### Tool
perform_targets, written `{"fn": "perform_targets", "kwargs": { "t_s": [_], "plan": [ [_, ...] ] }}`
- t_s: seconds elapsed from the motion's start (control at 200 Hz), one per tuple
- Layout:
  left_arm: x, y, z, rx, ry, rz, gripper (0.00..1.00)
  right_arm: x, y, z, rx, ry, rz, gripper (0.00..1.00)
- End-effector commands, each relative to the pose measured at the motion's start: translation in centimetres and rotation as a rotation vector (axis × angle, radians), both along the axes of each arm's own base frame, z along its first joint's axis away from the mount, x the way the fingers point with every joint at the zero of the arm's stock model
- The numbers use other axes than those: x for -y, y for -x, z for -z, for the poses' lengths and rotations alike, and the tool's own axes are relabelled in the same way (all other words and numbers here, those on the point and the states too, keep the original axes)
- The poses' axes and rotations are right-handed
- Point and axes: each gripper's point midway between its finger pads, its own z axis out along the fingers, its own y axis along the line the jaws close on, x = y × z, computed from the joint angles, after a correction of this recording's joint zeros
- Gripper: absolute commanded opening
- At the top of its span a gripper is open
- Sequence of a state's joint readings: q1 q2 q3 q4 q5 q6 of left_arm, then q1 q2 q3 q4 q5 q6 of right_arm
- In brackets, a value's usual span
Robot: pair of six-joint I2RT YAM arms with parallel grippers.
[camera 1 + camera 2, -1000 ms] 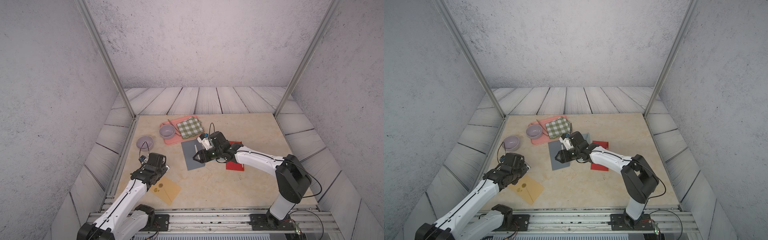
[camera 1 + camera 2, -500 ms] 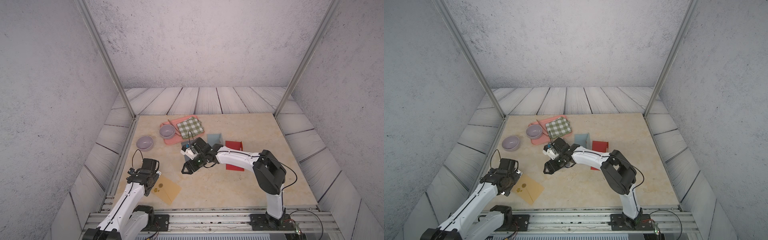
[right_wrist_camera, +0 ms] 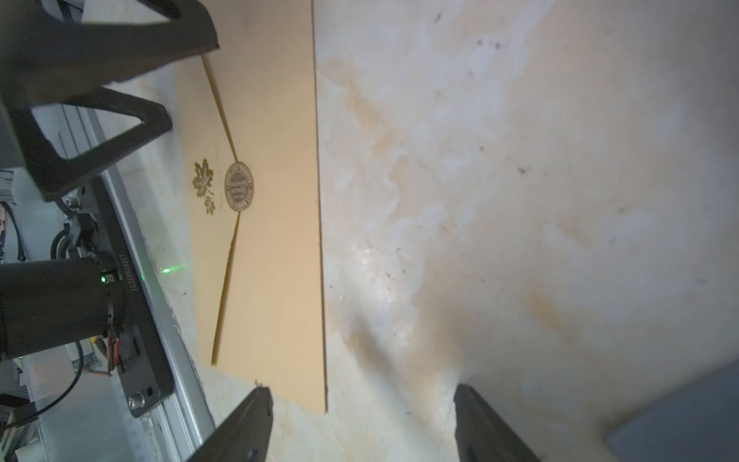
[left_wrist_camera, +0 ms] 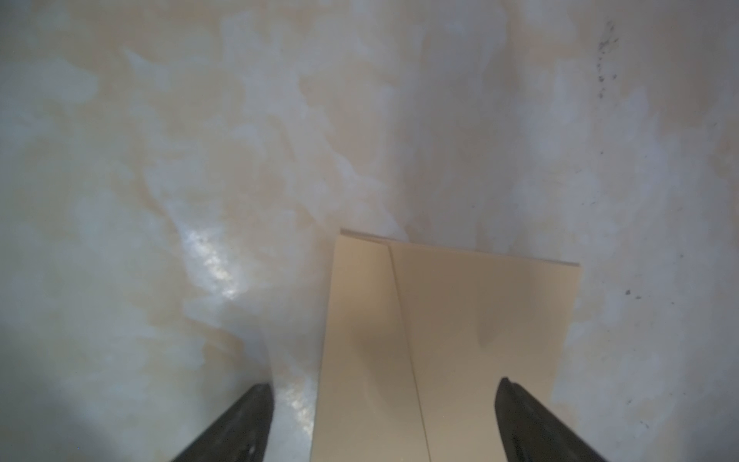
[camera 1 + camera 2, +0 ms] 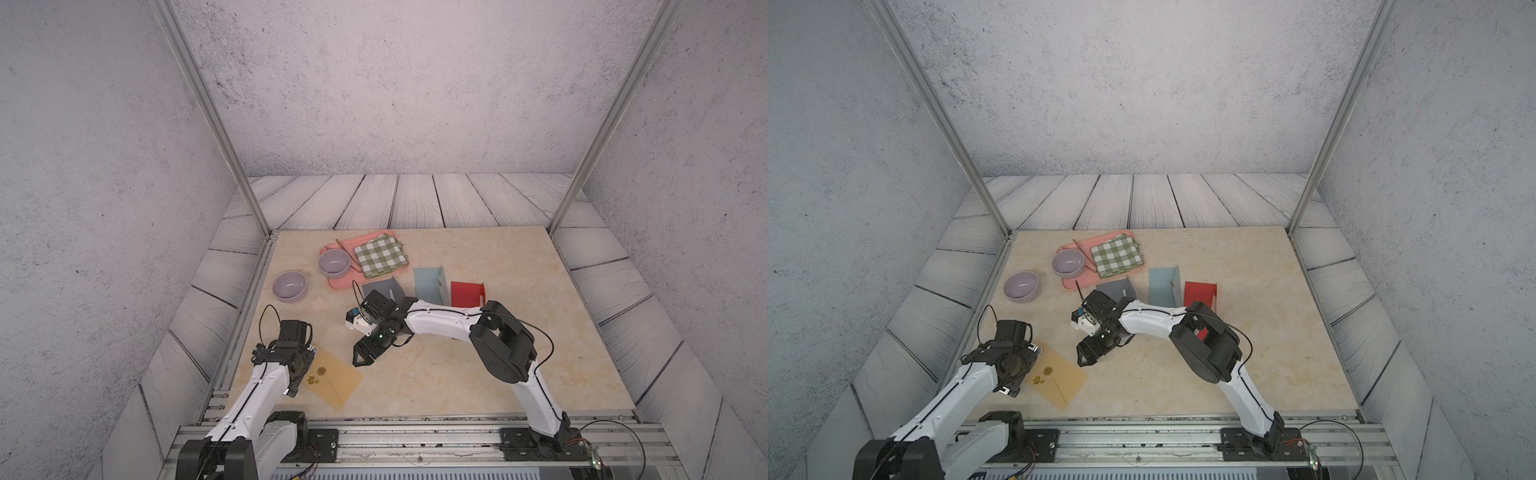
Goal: Open the envelope
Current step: Adjust the envelope at the center of the board.
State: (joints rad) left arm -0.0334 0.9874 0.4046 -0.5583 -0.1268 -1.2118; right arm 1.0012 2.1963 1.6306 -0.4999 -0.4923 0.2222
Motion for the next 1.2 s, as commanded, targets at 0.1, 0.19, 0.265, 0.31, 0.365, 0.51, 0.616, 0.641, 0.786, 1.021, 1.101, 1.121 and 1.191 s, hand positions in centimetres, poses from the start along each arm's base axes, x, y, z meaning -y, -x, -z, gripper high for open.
{"fn": "perform_targets", "kwargs": {
  "t_s": [0.1, 0.19, 0.265, 0.31, 0.365, 0.51, 0.616, 0.641, 0.786, 1.021, 1.101, 1.121, 1.191],
  "plan": [
    [1.6, 0.3, 2.4, -0.006, 0.098, 0.025, 0.91, -0.1, 0.3, 3.0, -0.029, 0.058, -0.022, 0.75],
    [2.2, 0.1, 2.8, 0.009, 0.13, 0.048, 0.91, 0.1, 0.6, 3.8, -0.053, 0.084, -0.032, 0.74],
    [3.0, -0.8, 2.7, 0.049, 0.159, 0.088, 0.9, 0.1, 0.8, 4.1, -0.065, 0.086, -0.041, 0.73],
    [3.4, -1.1, 2.5, 0.06, 0.173, 0.111, 0.9, 0.1, 1.0, 4.2, -0.07, 0.087, -0.047, 0.73],
    [3.9, -1.5, 2.3, 0.075, 0.189, 0.136, 0.9, 0.3, 1.1, 4.2, -0.071, 0.092, -0.052, 0.73],
    [5.9, -2.9, 2.0, 0.118, 0.244, 0.231, 0.9, 1.1, 0.9, 4.1, -0.043, 0.115, -0.043, 0.73],
    [7.7, -3.2, 2.2, 0.096, 0.294, 0.297, 0.9, 1.8, 0.4, 3.6, -0.001, 0.135, -0.018, 0.72],
    [8.1, -3.2, 2.3, 0.081, 0.304, 0.311, 0.9, 2.0, 0.1, 3.4, 0.01, 0.137, -0.008, 0.71],
    [10.4, -3.8, 2.4, 0.058, 0.328, 0.403, 0.9, 3.7, -0.8, 2.3, 0.07, 0.152, 0.06, 0.71],
    [14.3, -3.6, 4.0, -0.013, 0.449, 0.521, 0.89, 7.2, -3.3, -1.6, 0.213, 0.062, 0.241, 0.71],
    [16.5, -4.1, 4.2, -0.019, 0.533, 0.582, 0.88, 8.2, -4.0, -2.4, 0.235, 0.019, 0.303, 0.71],
    [17.0, -4.2, 4.2, -0.022, 0.552, 0.6, 0.87, 8.3, -4.1, -2.7, 0.233, 0.004, 0.312, 0.71],
    [18.5, -4.5, 4.0, -0.034, 0.582, 0.656, 0.85, 8.3, -4.2, -3.1, 0.221, -0.029, 0.318, 0.71]
  ]
}}
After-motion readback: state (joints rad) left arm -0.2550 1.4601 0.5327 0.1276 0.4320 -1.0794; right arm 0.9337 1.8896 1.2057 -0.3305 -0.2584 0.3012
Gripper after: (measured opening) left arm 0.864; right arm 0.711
